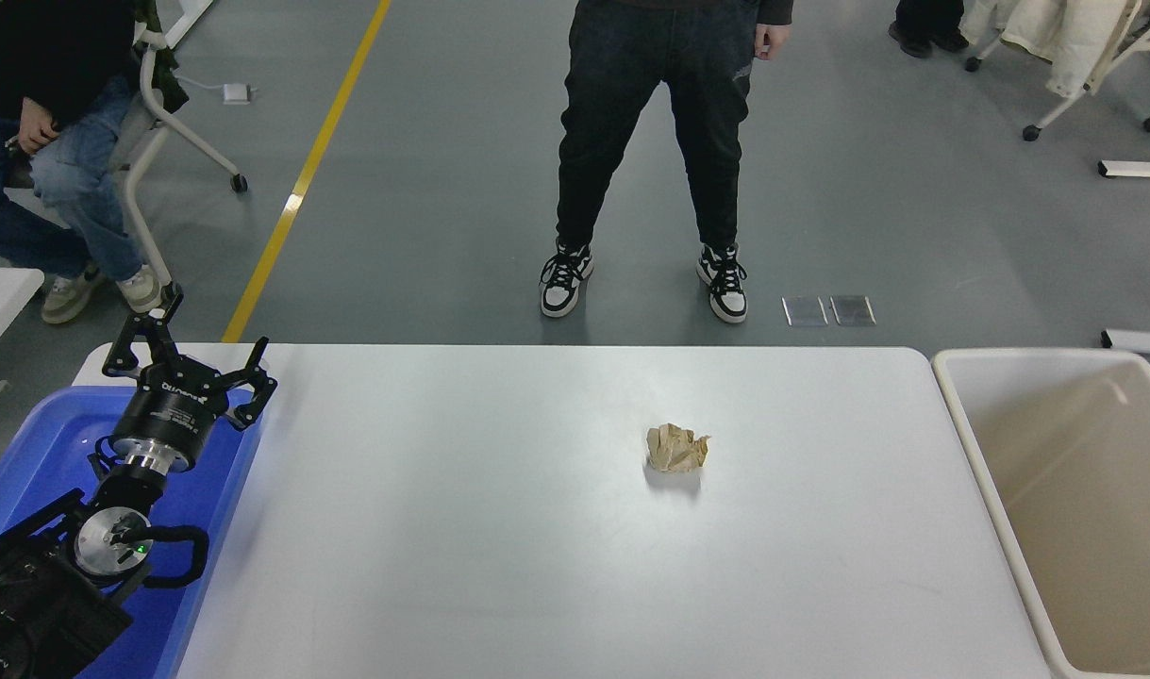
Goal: Clean the table surface
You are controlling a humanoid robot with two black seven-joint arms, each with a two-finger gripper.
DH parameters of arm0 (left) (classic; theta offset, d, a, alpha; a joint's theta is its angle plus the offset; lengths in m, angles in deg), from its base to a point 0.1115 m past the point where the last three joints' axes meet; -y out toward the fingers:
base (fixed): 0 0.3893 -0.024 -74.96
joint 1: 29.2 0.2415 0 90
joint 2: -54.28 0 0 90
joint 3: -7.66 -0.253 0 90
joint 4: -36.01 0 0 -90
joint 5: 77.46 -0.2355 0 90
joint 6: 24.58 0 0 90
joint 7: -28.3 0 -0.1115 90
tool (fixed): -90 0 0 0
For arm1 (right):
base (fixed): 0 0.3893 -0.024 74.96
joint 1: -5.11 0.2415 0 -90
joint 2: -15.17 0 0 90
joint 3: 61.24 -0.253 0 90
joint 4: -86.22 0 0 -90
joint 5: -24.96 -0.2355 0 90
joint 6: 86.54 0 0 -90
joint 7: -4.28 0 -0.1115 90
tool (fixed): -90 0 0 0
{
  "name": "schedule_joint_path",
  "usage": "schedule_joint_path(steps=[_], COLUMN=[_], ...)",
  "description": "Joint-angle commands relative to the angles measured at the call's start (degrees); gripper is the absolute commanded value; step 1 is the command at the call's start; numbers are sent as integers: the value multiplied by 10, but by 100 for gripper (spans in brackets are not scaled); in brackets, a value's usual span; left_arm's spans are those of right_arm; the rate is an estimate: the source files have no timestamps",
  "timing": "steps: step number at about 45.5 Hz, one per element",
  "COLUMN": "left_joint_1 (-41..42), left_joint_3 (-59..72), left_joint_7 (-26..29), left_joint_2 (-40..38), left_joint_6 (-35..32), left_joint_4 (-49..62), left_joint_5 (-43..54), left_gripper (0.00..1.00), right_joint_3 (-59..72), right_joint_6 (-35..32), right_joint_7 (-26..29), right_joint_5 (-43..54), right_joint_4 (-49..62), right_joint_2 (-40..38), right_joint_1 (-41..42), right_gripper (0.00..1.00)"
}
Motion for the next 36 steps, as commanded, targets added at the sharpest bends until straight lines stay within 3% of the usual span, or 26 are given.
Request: schedule_joint_path(steps=[1,10,26,36], left_joint_1=[0,0,0,0], left_joint_3=[0,0,0,0], left_joint_7=[0,0,0,0], left_joint_2=[0,0,0,0], left_joint_6=[0,0,0,0], left_joint_4=[0,0,0,-1], left_joint_5=[0,0,0,0], left_gripper=[100,100,100,100], right_joint_3=[-194,-311,-326,-337], right_joint_6=[-28,-69,-77,-77], right_joint_7=[40,52,-83,-102], right_joint_5=[-41,-81,-88,-76], right_joint_4=[-119,-217,-239,-239], right_joint_2=[-6,38,145,222], right_joint_1=[-38,-121,-158,-179], right_gripper=[100,100,100,100])
